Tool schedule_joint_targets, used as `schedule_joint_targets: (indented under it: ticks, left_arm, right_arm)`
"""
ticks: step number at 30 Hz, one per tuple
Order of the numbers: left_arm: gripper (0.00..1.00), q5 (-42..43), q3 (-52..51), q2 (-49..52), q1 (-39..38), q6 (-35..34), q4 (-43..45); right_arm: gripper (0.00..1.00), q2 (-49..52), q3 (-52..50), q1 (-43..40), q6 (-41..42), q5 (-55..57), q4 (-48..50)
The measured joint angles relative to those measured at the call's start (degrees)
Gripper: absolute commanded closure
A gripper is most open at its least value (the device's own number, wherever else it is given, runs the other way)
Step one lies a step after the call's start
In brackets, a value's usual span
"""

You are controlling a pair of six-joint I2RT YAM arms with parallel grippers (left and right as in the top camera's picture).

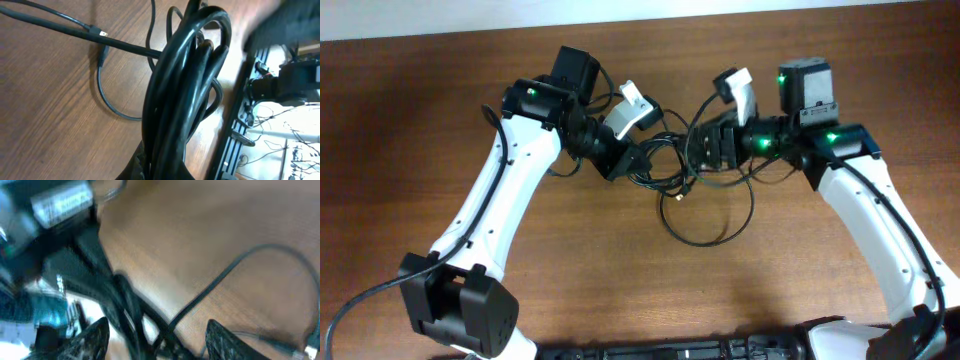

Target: Untangle cables

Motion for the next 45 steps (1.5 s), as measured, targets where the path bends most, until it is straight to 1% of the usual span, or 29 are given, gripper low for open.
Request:
schedule_joint_targets:
  ticks: [2,3,5,6,7,8,9,10,11,13,14,15,17,18,19,21,22,24,25,26,28,29,33,34,39,42,45]
  left_arm:
    - [0.96,-0.22,0.00,0.00,0.00,0.00,-0.02]
    - [0.96,0.04,0.00,0.00,0.00,0.02,-0.02]
    - [0.96,1.49,0.00,0.00,-0.04,0.02,0.00]
    - [0.96,3.15,0.00,0.00,-0.37,0.00,0.02]
    - [0.96,4.20,0.00,0.00,-0.81,-0.02,0.00]
    - [0.97,5.01,0.00,0.00,-1.22,-0.04,0.04]
    - [0.96,5.92,0.00,0.00,-1.84,-0.09,0.07]
    - [0.92,6.16,0.00,0.00,-2.03,-0.20,0.11]
    - [0.92,6.49,0.00,0.00,-2.21,-0.33,0.28]
    - [1.00,6.75,0.00,0.00,-2.21,-0.90,0.28]
    - [1.00,6.75,0.00,0.00,-2.23,-1.29,0.28]
    - [1.00,6.73,0.00,0.00,-2.23,-1.57,0.35]
    - [1.00,6.93,0.00,0.00,-2.34,-1.70,0.33]
    - [1.00,7.02,0.00,0.00,-2.64,-1.70,0.42]
    - [1.00,6.25,0.00,0.00,-2.86,-2.78,1.25]
    - [1.00,0.63,0.00,0.00,-3.21,-9.79,4.87]
    - [1.00,-3.56,0.00,-0.02,-3.21,-14.75,7.26]
    - [1.00,-9.07,0.00,-0.02,-3.19,-21.86,9.77]
    - [1.00,-11.47,0.00,0.00,-3.15,-25.49,10.75]
    - [1.00,-13.88,0.00,0.00,-3.15,-29.51,11.82]
    - [1.00,-15.85,0.00,0.00,-3.15,-34.21,12.13]
    - [1.00,-15.98,0.00,0.00,-3.15,-35.19,12.13]
    - [1.00,-13.42,0.00,0.00,-3.15,-37.55,12.28]
    - [1.00,-12.96,0.00,-0.02,-3.15,-37.64,12.28]
    - [1.00,-11.67,0.00,0.00,-3.17,-37.81,12.28]
    - [1.00,-11.23,0.00,0.00,-3.74,-37.83,12.28]
    - [1.00,-11.06,0.00,0.00,-5.07,-37.83,12.31]
  right_arm:
    - [0.40,0.00,0.00,1.38,-5.33,0.26,-4.48]
    - [0.43,0.00,0.00,1.62,-6.54,0.28,-4.96]
    - [0.56,0.00,0.00,1.64,-9.18,0.90,-5.05]
    - [0.60,0.00,0.00,1.66,-9.77,1.44,-5.03]
    - [0.69,0.00,0.00,1.66,-9.79,1.60,-5.05]
    - [0.87,0.00,0.00,1.66,-10.32,1.62,-5.09]
    - [0.96,0.00,0.00,1.75,-10.60,1.77,-5.25]
    - [0.96,0.00,0.00,1.75,-10.88,1.95,-5.27]
    - [0.96,0.00,0.00,1.77,-11.15,2.54,-5.40]
    - [0.96,0.00,0.00,1.81,-10.71,2.89,-5.42]
    - [0.77,0.00,0.00,1.81,-10.67,2.93,-5.44]
    - [0.54,0.00,0.00,1.81,-10.62,3.08,-5.44]
    - [0.37,0.00,0.00,1.86,-10.23,3.67,-5.31]
    - [0.35,0.00,0.00,1.62,-9.42,4.15,-5.16]
    - [0.35,0.00,0.02,1.11,-7.63,4.33,-5.29]
    - [0.35,-0.04,0.22,-2.51,-3.80,4.11,-5.55]
    - [0.35,-0.24,0.22,-4.33,-2.84,2.67,-5.92]
    - [0.40,-1.51,0.22,-7.02,-1.66,0.37,-6.78]
    - [0.43,-2.64,0.22,-7.48,-1.29,-0.52,-7.28]
    - [0.44,-3.32,0.26,-7.50,-1.09,-1.14,-7.63]
    - [0.44,-3.72,0.48,-6.75,-0.85,-1.49,-8.28]
    - [0.44,-3.63,0.48,-5.27,-0.87,-0.98,-8.20]
    - [0.52,-1.16,0.48,-0.96,-0.83,3.28,-6.12]
    - [0.61,0.70,0.48,-0.37,-0.87,5.11,-4.98]
    - [0.60,2.38,0.48,0.11,0.52,14.88,-4.17]
    - [0.60,2.49,0.48,2.16,1.44,19.80,-4.17]
    - [0.60,2.49,0.48,5.16,5.01,29.79,-4.33]
